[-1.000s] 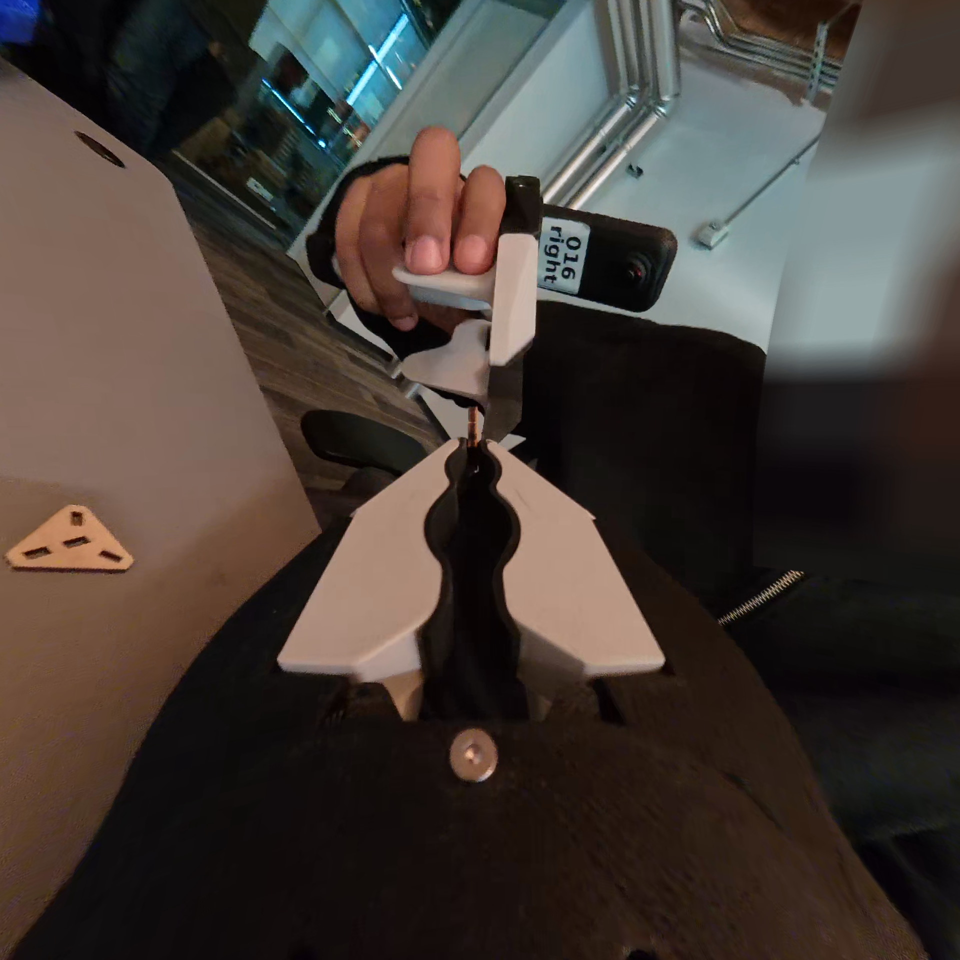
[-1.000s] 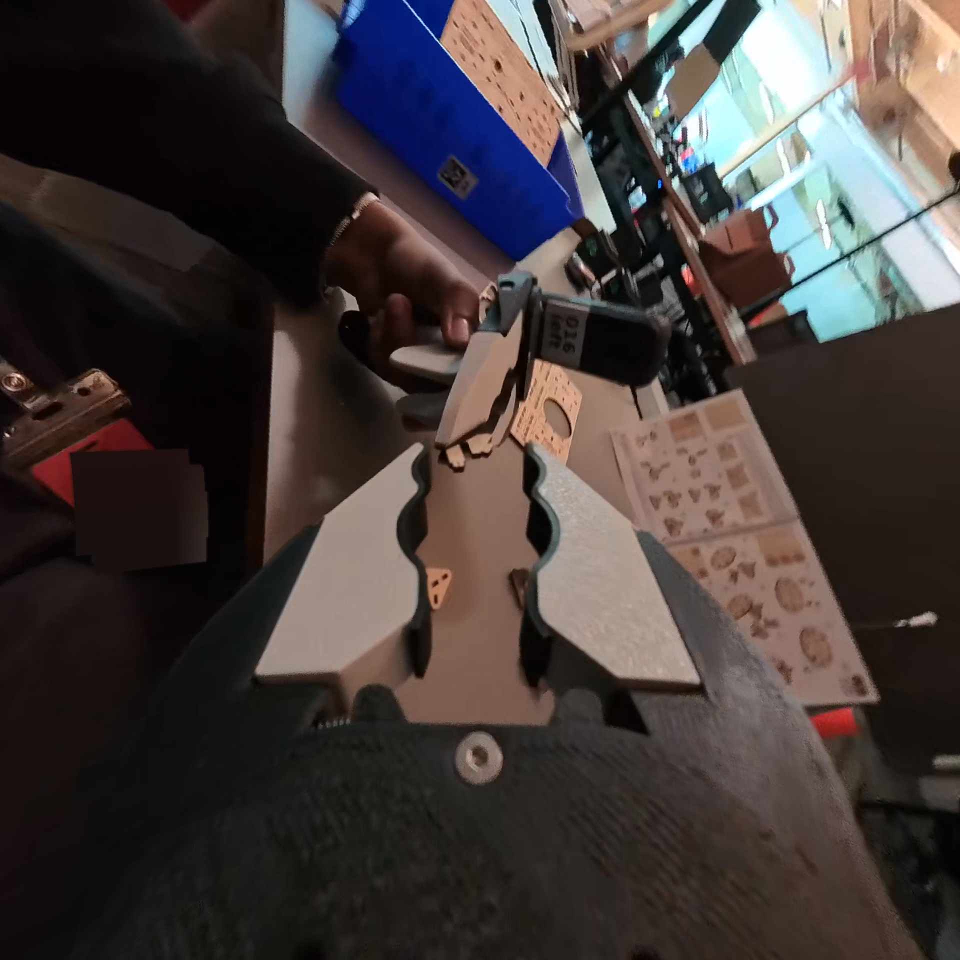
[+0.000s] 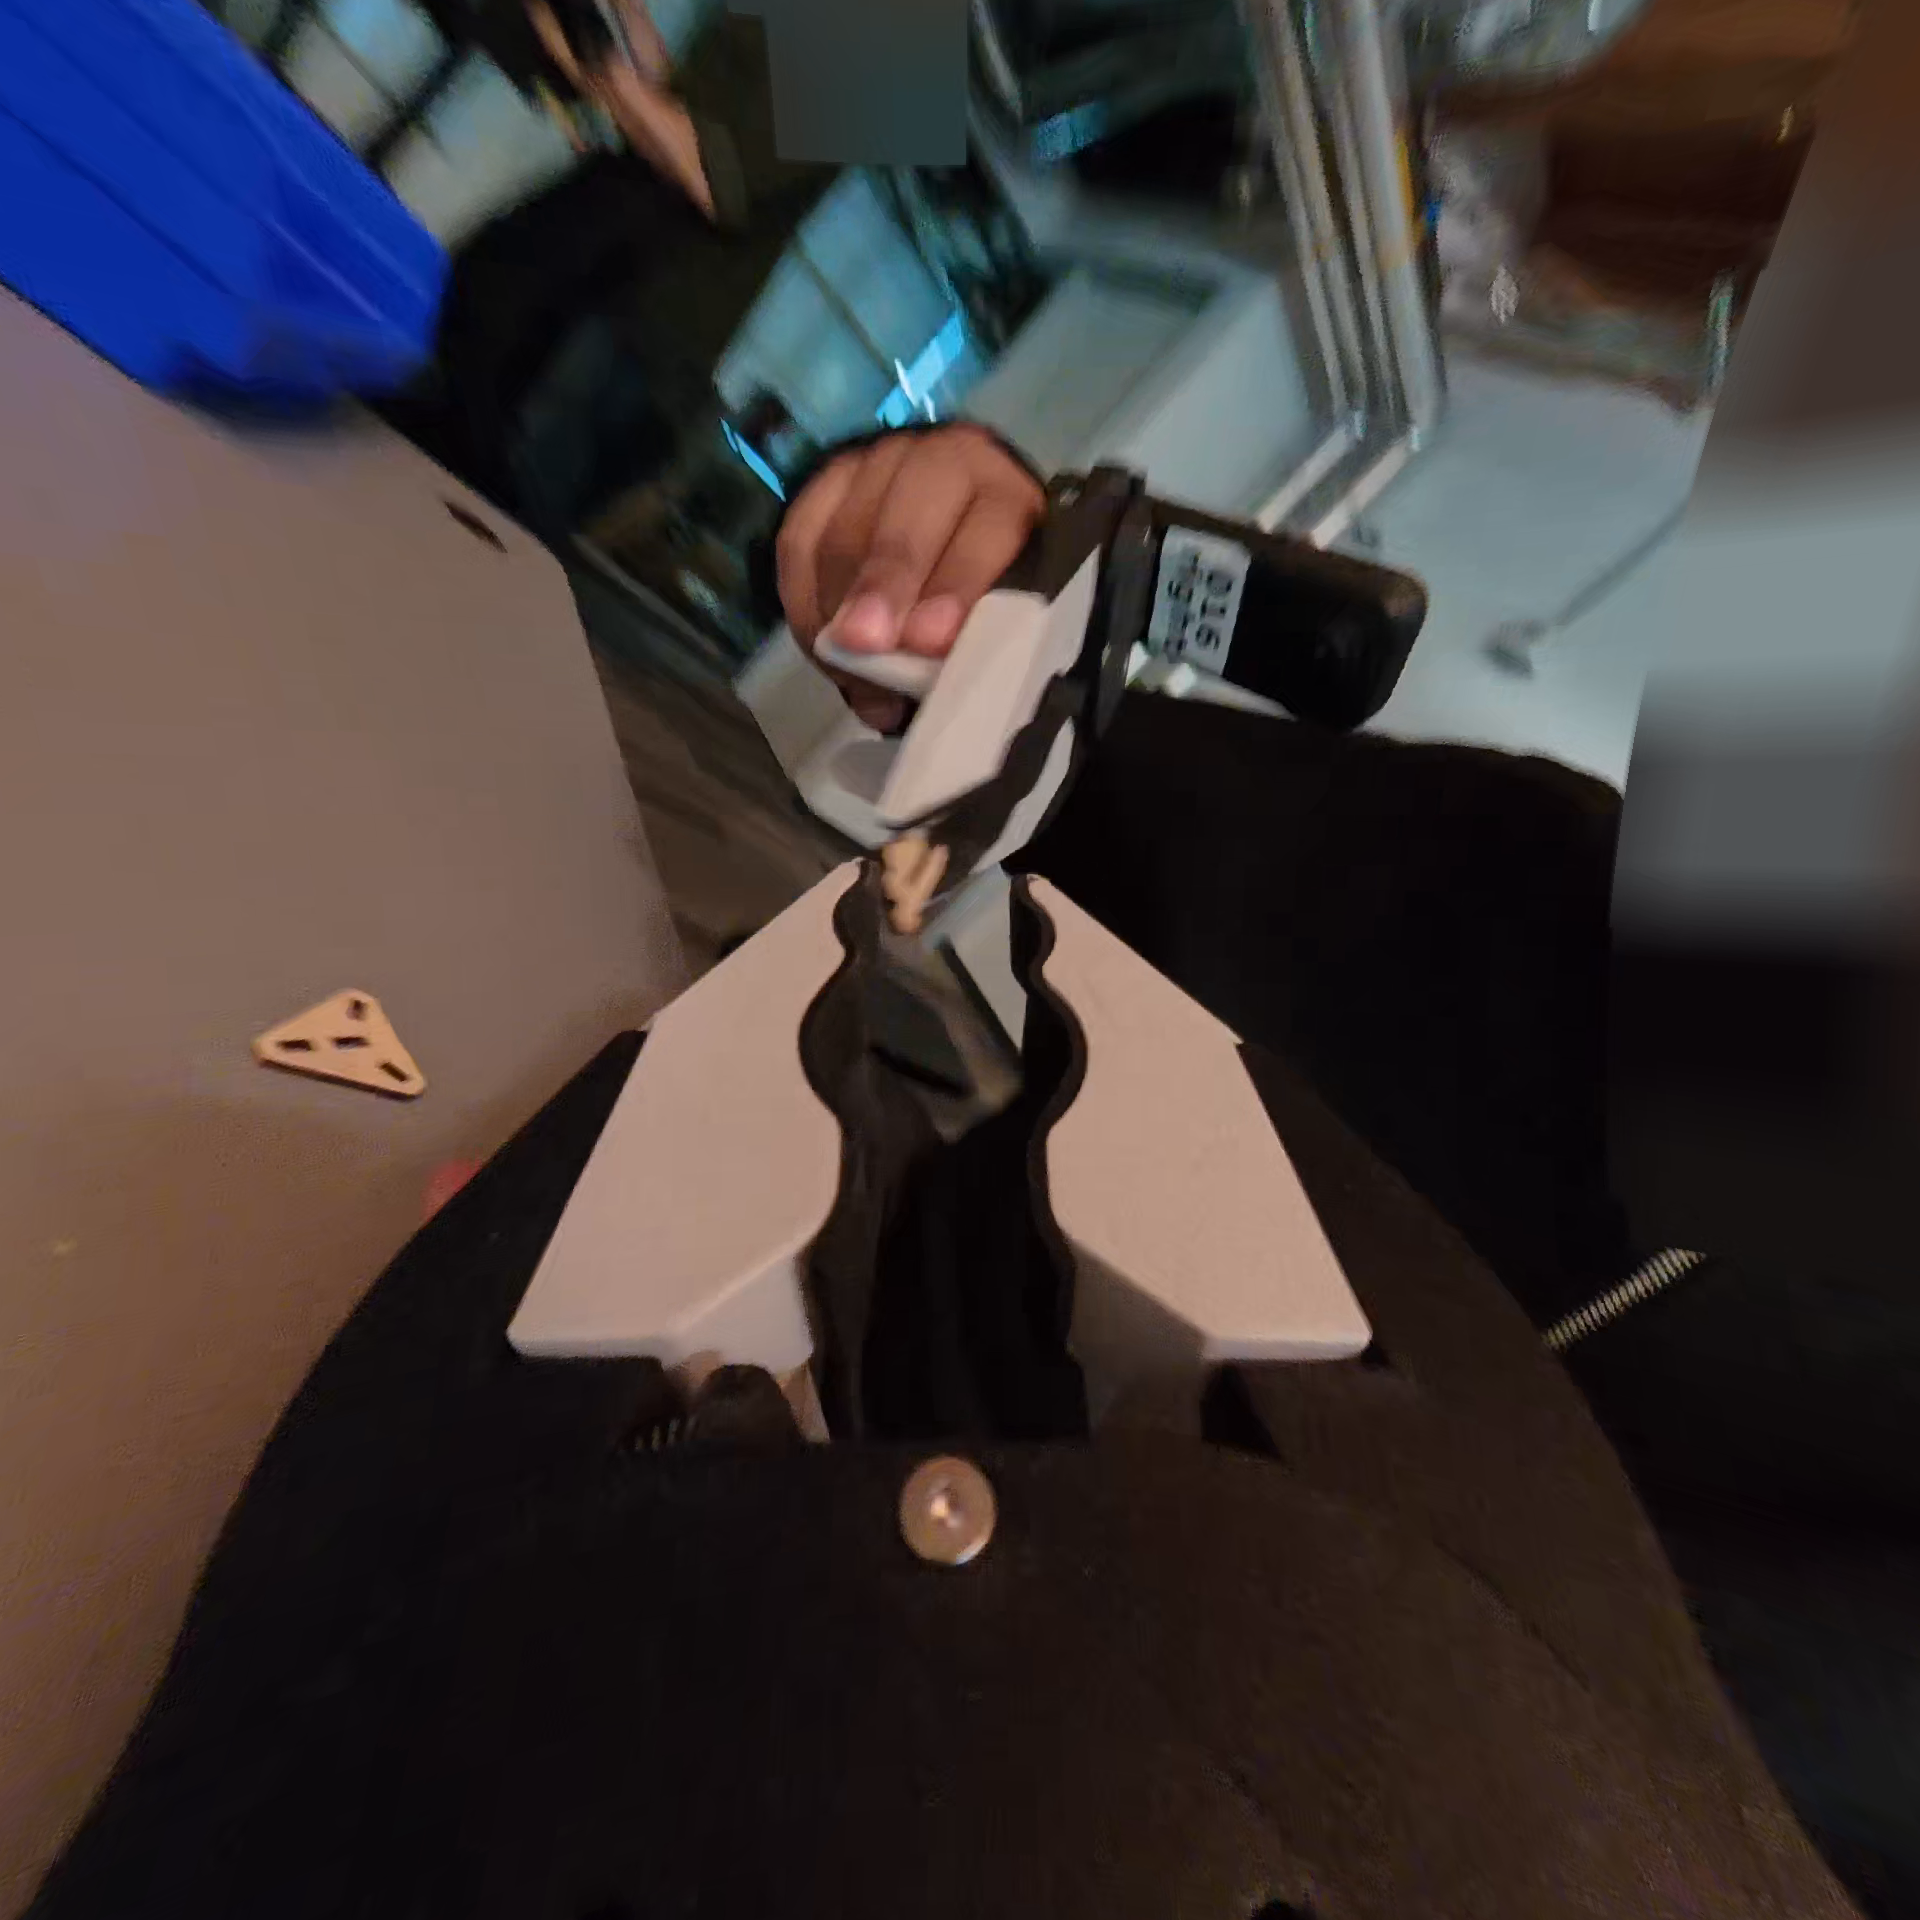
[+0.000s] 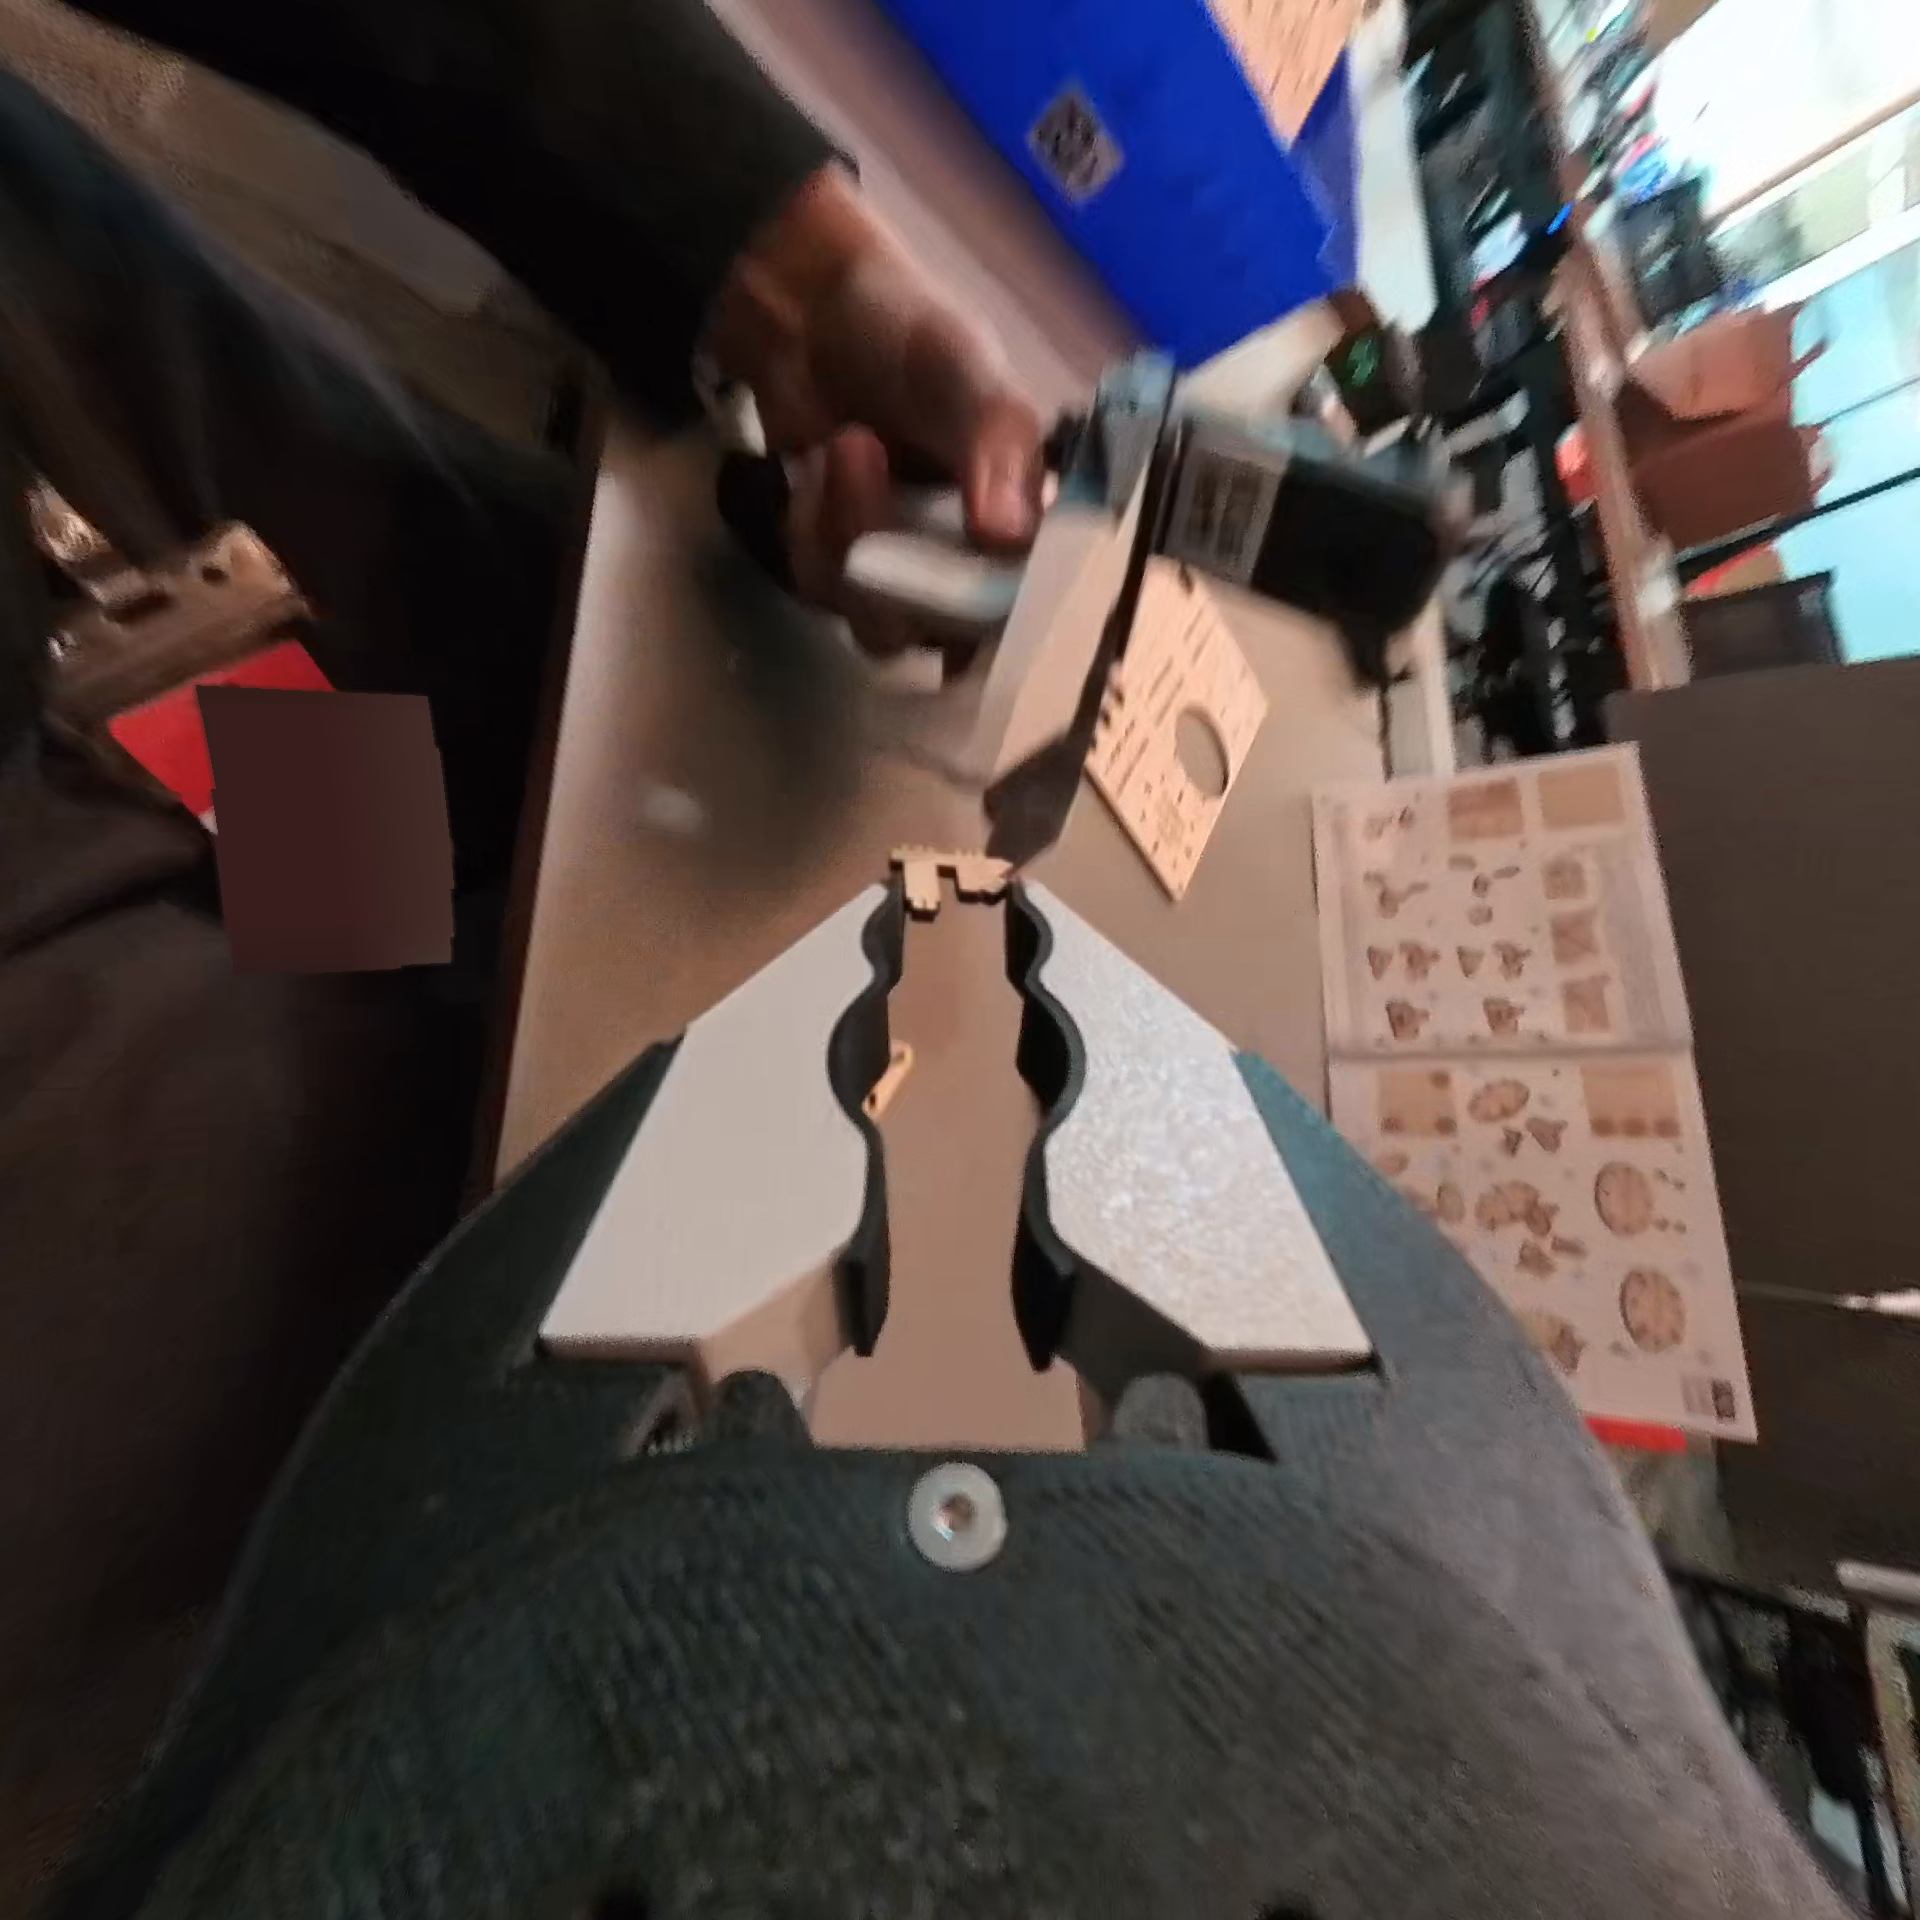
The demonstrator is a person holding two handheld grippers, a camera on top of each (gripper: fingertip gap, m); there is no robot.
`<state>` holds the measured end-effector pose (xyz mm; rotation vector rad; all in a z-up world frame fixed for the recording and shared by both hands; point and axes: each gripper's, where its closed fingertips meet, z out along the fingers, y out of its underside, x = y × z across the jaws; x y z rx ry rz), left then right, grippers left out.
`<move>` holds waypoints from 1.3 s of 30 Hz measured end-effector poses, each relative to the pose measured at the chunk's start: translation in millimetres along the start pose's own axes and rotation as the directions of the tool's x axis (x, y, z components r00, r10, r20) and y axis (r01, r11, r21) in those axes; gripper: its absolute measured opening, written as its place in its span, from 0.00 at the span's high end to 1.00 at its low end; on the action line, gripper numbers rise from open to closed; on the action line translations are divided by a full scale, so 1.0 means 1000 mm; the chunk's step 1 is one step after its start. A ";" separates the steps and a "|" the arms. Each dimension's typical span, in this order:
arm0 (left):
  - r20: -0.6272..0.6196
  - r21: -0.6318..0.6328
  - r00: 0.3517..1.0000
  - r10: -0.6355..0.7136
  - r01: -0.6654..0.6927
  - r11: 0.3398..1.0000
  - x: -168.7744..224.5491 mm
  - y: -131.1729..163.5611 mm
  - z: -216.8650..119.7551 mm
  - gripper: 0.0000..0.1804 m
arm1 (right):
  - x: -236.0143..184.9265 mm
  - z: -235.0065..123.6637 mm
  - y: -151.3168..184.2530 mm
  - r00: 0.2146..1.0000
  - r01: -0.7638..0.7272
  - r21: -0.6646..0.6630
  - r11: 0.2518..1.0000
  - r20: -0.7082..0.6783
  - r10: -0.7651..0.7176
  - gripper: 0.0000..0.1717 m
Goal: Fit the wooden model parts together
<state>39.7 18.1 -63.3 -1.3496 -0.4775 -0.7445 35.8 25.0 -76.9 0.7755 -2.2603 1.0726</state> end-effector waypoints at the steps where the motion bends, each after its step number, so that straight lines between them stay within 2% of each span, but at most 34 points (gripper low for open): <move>1: 0.044 0.082 0.999 0.017 -0.021 0.996 0.002 -0.008 -0.010 0.86 | 0.002 0.000 0.011 1.000 -0.017 -0.058 0.998 0.021 0.018 0.89; 4: 0.263 0.227 0.961 0.089 -0.151 0.962 -0.002 -0.009 -0.044 0.85 | 0.009 0.007 0.035 0.991 -0.055 -0.176 0.983 0.107 0.075 0.89; 6: 0.378 0.372 0.923 0.072 -0.223 0.901 -0.006 -0.013 -0.068 0.85 | 0.011 0.019 0.046 0.979 -0.038 -0.220 0.975 0.189 0.081 0.89; 7: 0.351 0.443 0.934 0.075 -0.236 0.865 0.003 -0.020 -0.075 0.82 | 0.008 0.026 0.052 0.965 -0.023 -0.240 0.971 0.249 0.085 0.89; 8: 0.323 0.465 0.943 0.086 -0.237 0.853 0.009 -0.023 -0.081 0.84 | 0.003 0.032 0.058 0.946 -0.003 -0.263 0.965 0.312 0.088 0.89; 10: 0.365 0.468 0.930 0.040 -0.220 0.856 -0.001 -0.023 -0.092 0.85 | -0.003 0.044 0.073 0.906 0.080 -0.324 0.943 0.418 0.067 0.90; 13: 0.312 0.504 0.948 0.061 -0.219 0.836 0.009 -0.025 -0.096 0.85 | -0.006 0.053 0.087 0.843 0.228 -0.380 0.896 0.538 0.013 0.90; 18: 0.271 0.512 0.961 0.052 -0.190 0.837 0.011 -0.025 -0.096 0.85 | -0.019 0.056 0.091 0.726 0.322 -0.429 0.844 0.684 0.070 0.90; 22: 0.238 0.547 0.970 0.040 -0.168 0.820 0.013 -0.028 -0.102 0.86 | -0.021 0.060 0.097 0.693 0.373 -0.437 0.818 0.718 0.068 0.90; 39: 0.191 0.565 0.981 0.011 -0.119 0.816 0.010 -0.030 -0.102 0.86 | -0.017 0.065 0.092 0.658 0.444 -0.382 0.811 0.753 -0.005 0.90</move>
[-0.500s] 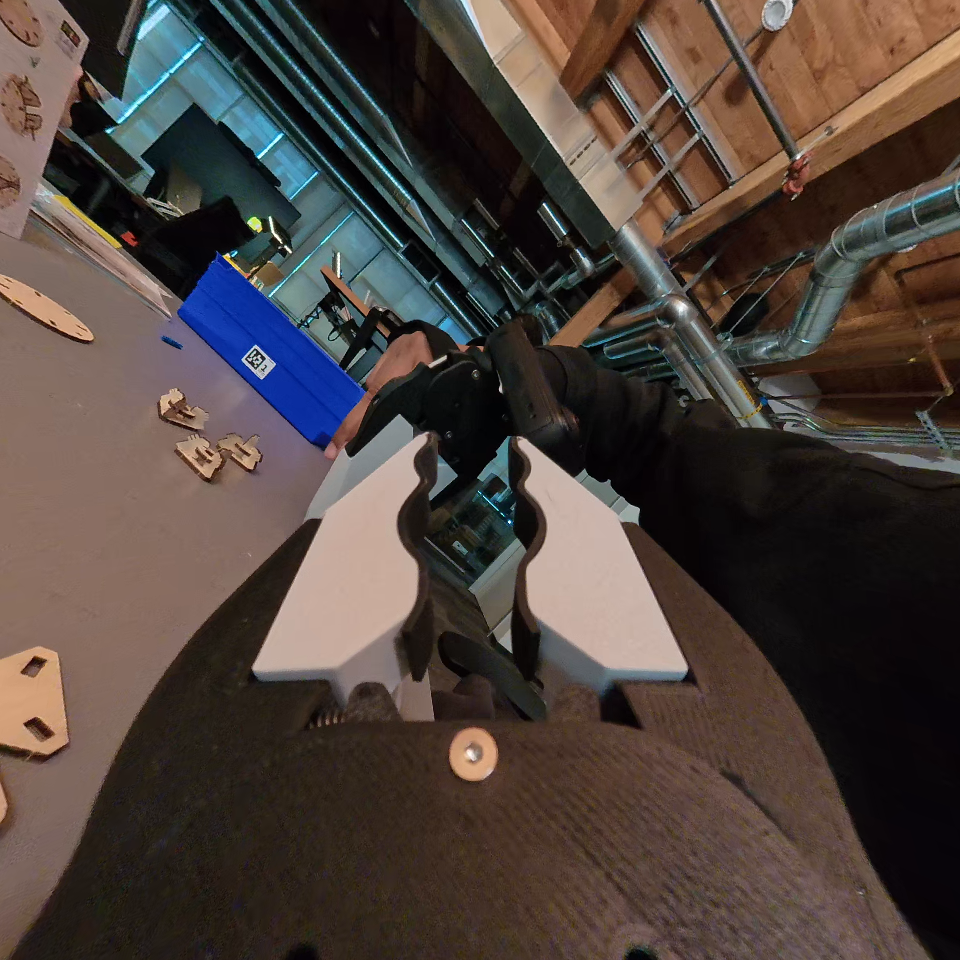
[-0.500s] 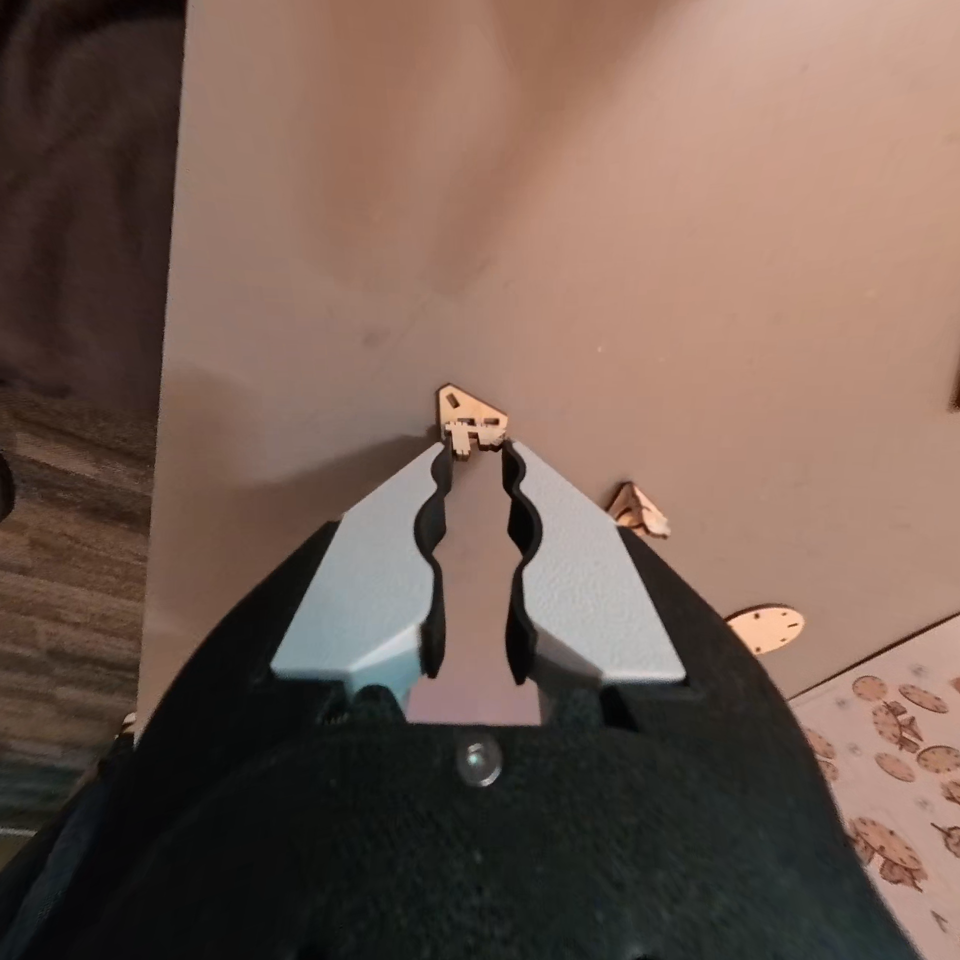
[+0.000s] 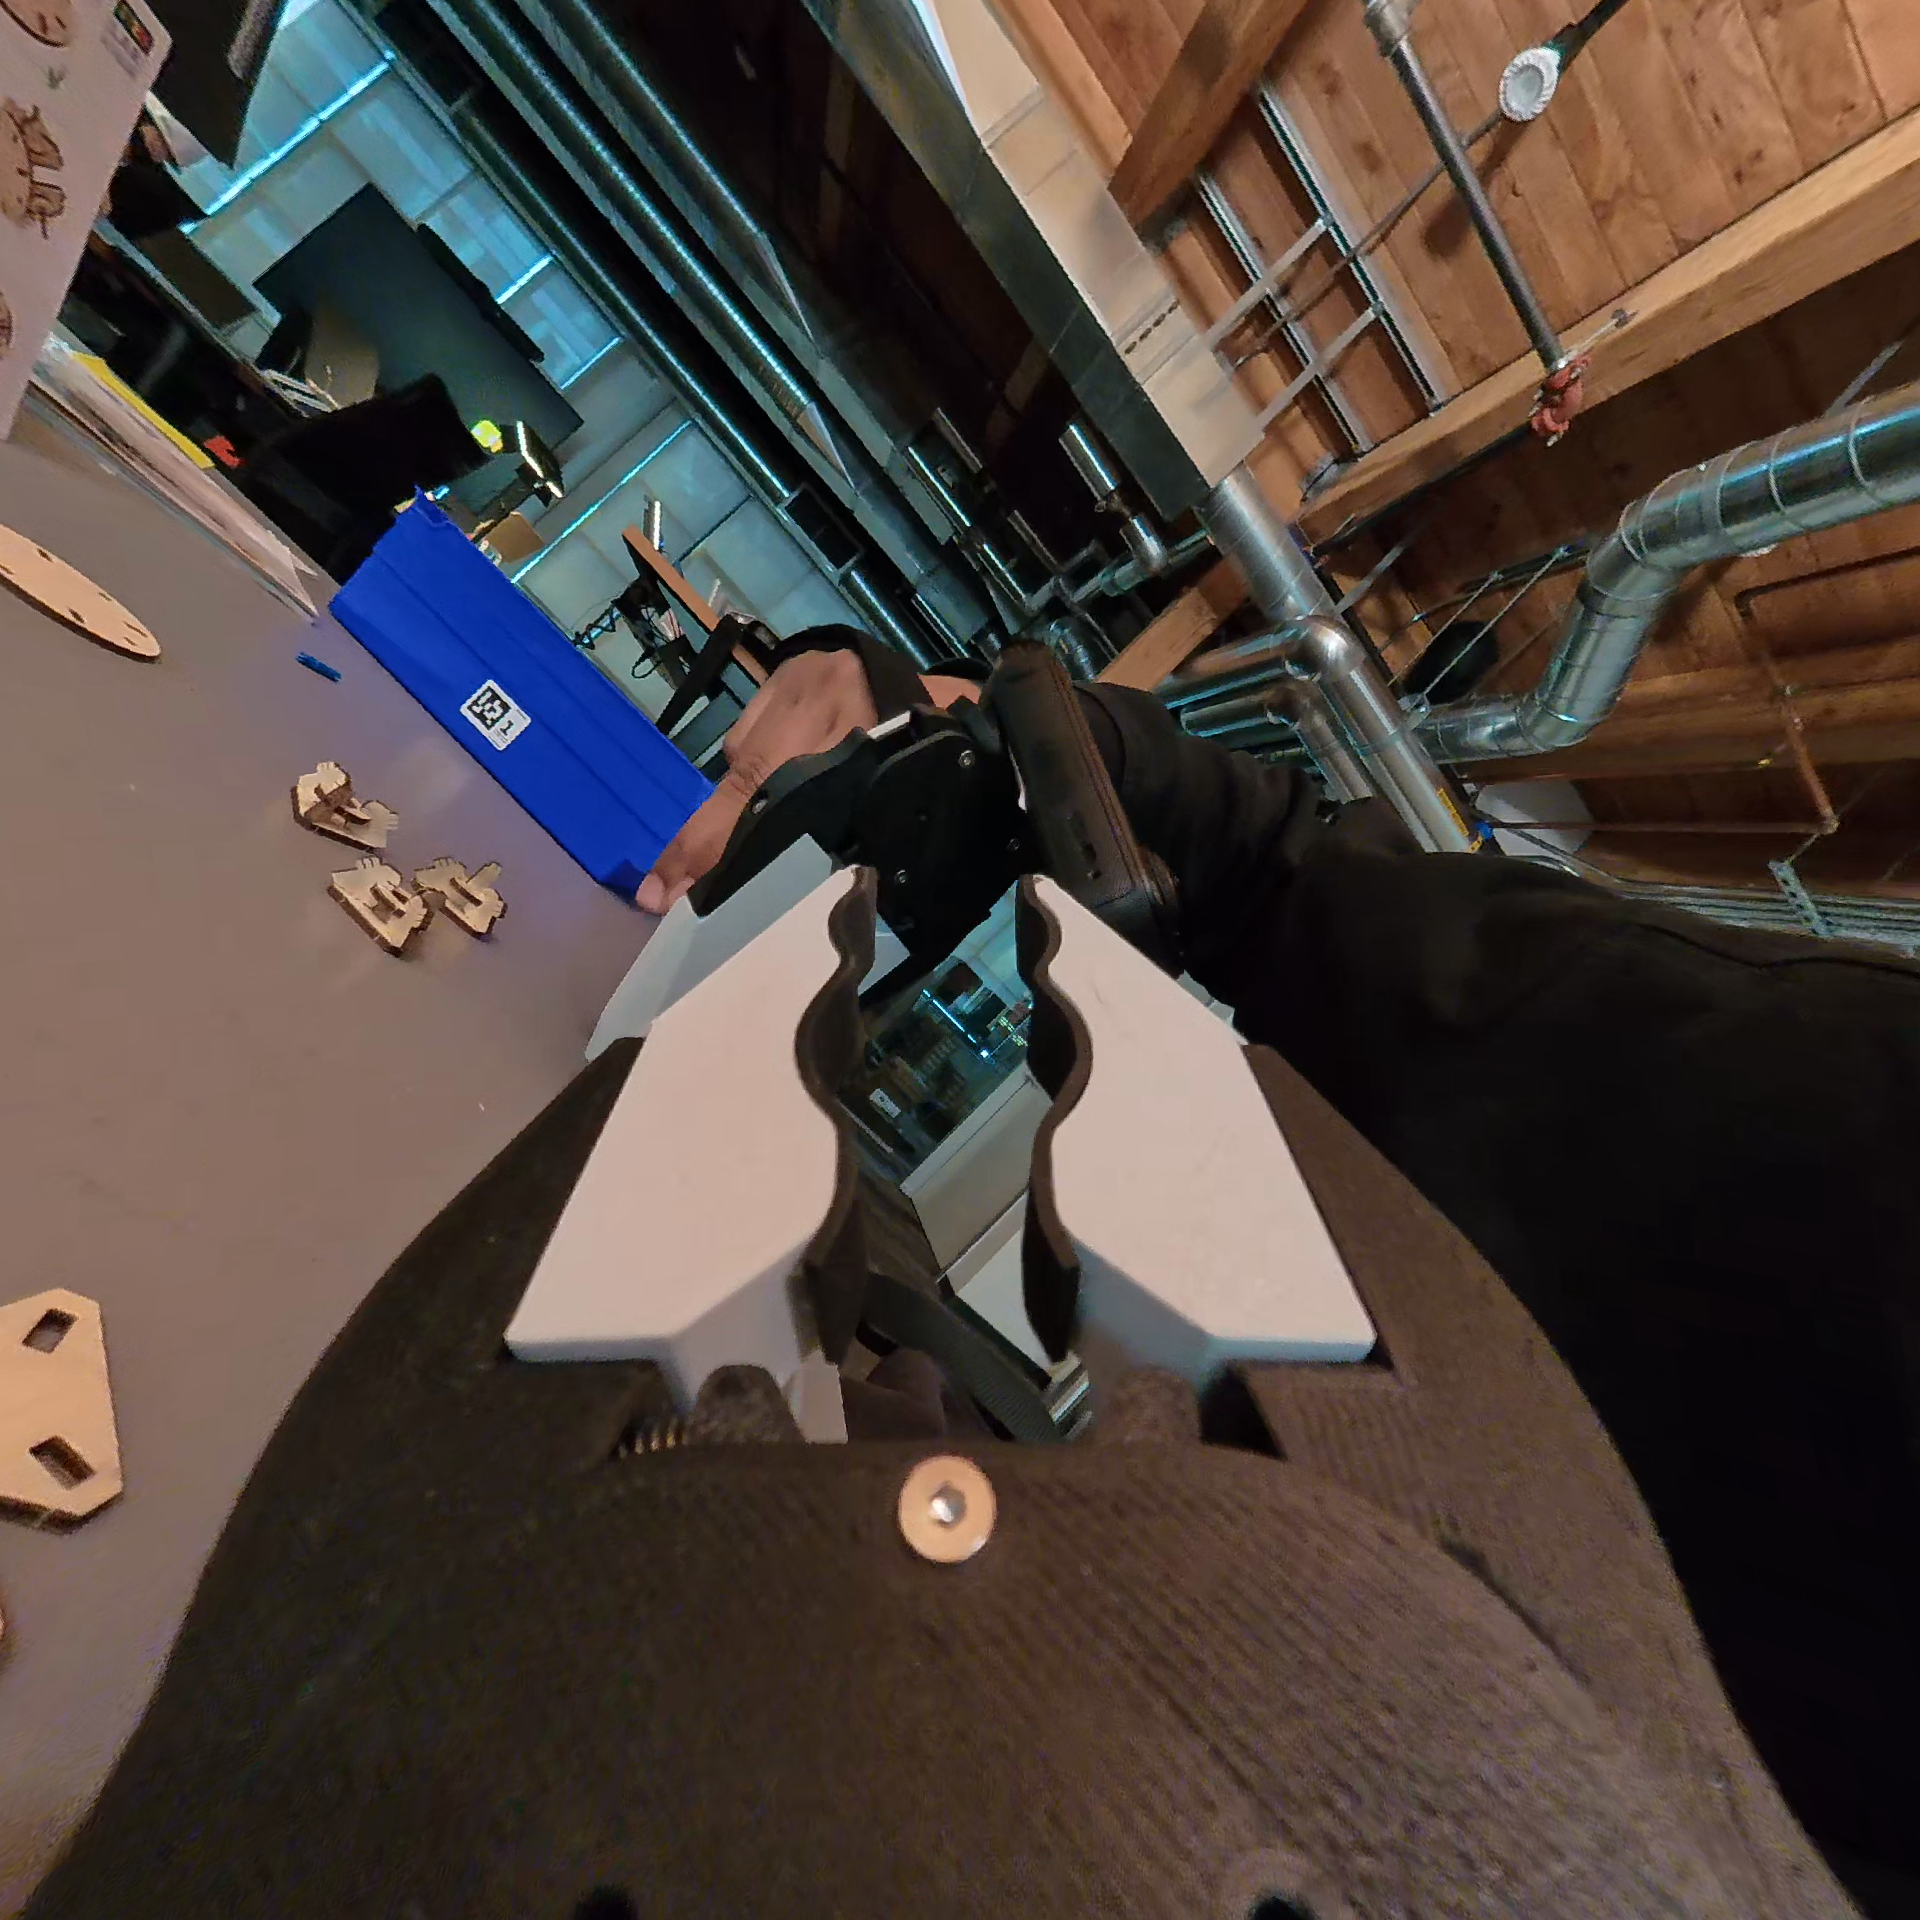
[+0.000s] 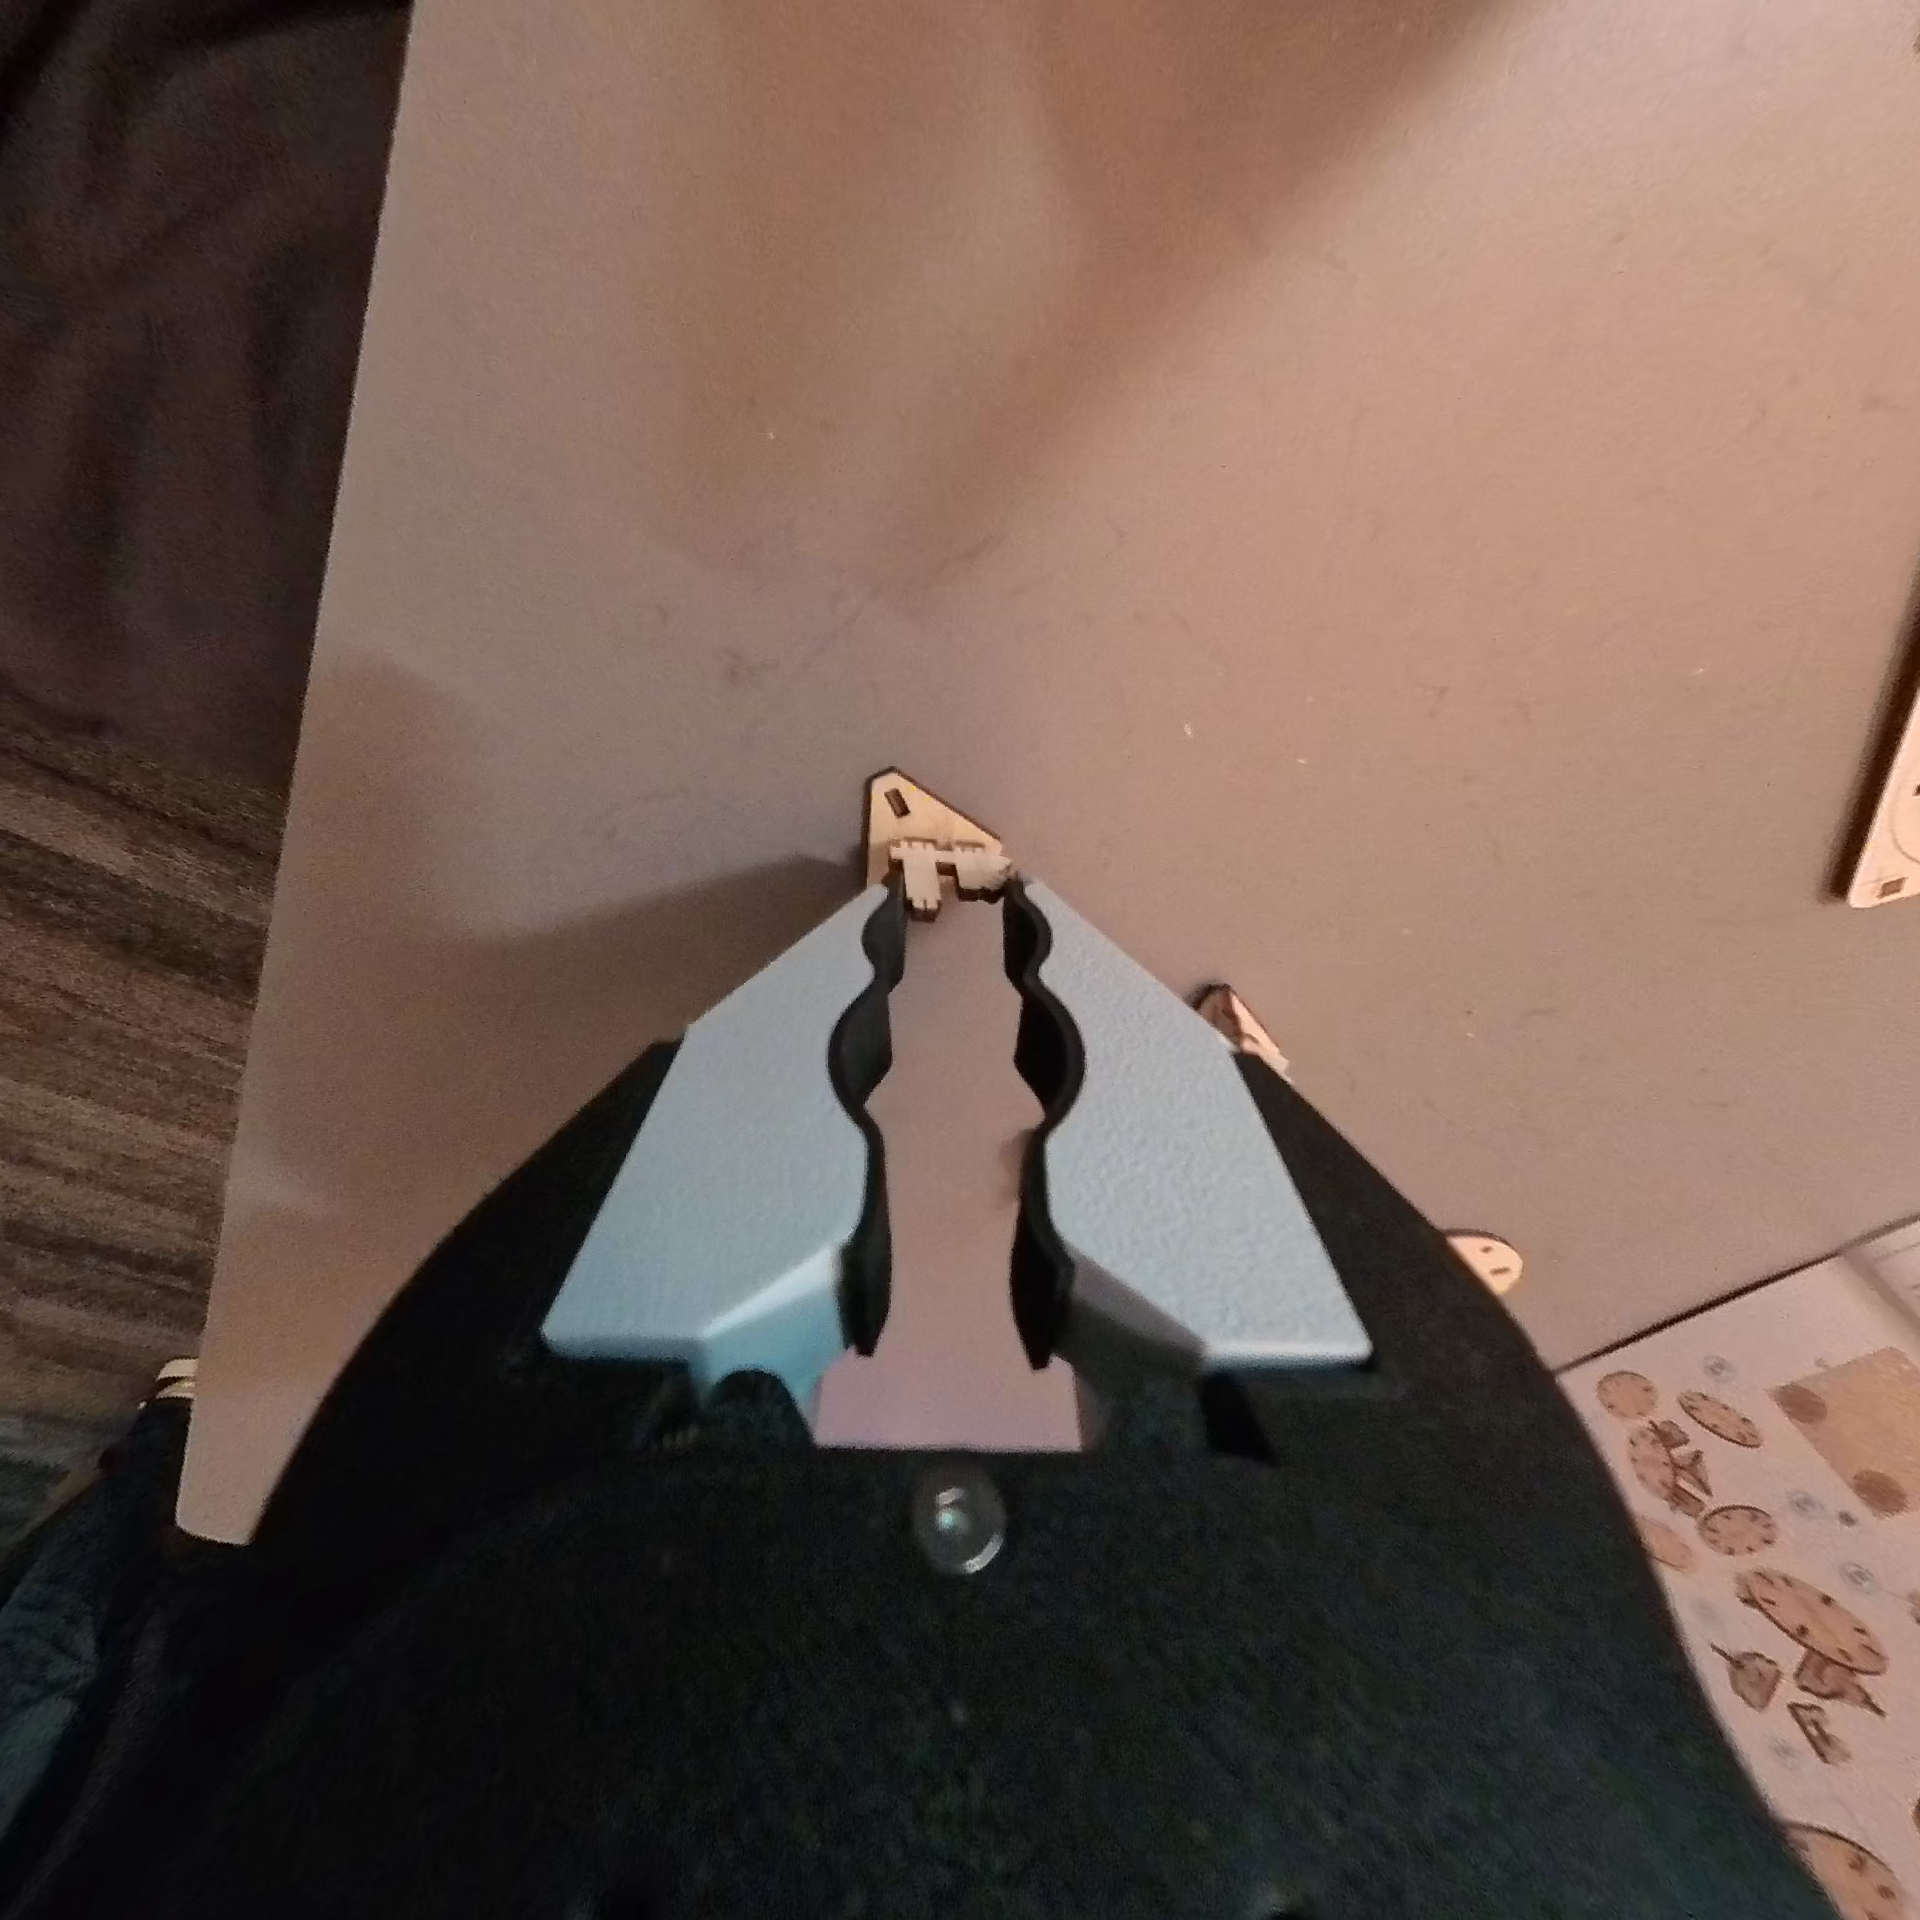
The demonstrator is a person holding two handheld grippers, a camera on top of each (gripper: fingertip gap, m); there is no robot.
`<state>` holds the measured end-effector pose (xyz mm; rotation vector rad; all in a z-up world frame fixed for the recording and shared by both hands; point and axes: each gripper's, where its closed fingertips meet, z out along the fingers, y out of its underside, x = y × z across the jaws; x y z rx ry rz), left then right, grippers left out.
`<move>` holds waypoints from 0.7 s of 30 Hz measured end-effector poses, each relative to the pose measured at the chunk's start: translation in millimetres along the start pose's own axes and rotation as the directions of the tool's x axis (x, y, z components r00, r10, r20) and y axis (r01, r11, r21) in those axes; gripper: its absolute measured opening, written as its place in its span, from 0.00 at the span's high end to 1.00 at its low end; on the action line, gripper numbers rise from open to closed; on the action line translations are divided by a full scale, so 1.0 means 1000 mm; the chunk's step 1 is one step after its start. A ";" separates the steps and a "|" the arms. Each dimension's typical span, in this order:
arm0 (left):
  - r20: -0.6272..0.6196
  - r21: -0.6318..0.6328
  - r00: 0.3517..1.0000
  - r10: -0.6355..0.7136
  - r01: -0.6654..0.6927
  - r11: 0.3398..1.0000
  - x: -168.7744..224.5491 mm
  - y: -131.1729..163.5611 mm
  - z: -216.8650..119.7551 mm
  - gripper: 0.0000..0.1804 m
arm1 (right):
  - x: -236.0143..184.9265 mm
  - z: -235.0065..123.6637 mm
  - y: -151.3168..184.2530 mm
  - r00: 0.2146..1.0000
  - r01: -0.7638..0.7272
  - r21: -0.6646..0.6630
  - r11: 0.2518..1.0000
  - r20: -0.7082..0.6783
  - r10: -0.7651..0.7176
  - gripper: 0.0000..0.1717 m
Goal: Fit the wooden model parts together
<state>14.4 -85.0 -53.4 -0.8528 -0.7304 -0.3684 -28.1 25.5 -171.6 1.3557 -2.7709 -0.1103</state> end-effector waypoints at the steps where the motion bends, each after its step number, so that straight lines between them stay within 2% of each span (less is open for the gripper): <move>1: -0.004 0.003 1.000 -0.004 0.004 1.000 0.000 0.000 0.000 0.86 | 0.001 -0.001 0.000 1.000 0.003 -0.006 1.000 -0.002 -0.003 0.90; 21: -0.032 0.032 0.999 -0.041 0.042 0.999 0.002 -0.005 -0.004 0.86 | 0.002 0.000 0.005 0.999 0.029 -0.076 0.997 -0.021 -0.031 0.90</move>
